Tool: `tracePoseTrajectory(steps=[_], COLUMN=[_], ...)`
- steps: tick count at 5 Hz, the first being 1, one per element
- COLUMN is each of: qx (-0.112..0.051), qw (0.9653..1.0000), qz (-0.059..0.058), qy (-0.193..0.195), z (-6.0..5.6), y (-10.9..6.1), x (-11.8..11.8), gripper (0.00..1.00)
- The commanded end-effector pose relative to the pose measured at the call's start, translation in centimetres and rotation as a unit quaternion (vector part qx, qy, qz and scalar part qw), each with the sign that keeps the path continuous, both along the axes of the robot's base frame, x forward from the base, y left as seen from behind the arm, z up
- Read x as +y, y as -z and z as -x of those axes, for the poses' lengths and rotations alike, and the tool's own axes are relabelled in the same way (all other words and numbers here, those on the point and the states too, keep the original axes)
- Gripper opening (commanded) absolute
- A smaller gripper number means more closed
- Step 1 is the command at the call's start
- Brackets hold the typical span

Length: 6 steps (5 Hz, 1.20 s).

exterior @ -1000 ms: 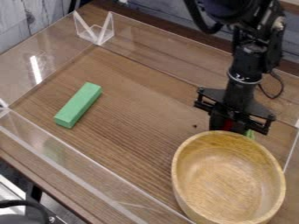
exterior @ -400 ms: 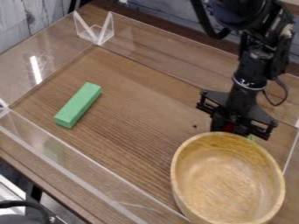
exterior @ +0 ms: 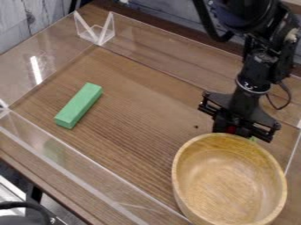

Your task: Move the red object to the right side of the table

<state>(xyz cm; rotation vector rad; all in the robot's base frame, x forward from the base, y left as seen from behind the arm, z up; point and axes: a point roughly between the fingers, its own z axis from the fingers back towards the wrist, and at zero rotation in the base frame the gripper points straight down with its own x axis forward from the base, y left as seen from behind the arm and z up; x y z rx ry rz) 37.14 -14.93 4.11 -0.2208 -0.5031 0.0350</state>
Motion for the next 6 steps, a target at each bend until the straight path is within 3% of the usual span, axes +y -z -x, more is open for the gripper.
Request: tracePoseTrajectory(steps=[1,6], qx=[0.044,0.06], qw=[0.9987,0.9979], qz=[-0.017,-0.017], qy=[0.018,0.02], z=[2.6,4.2], y=[3.4,6.0], x=[-0.8,-0.6], gripper=[0.0,0.0])
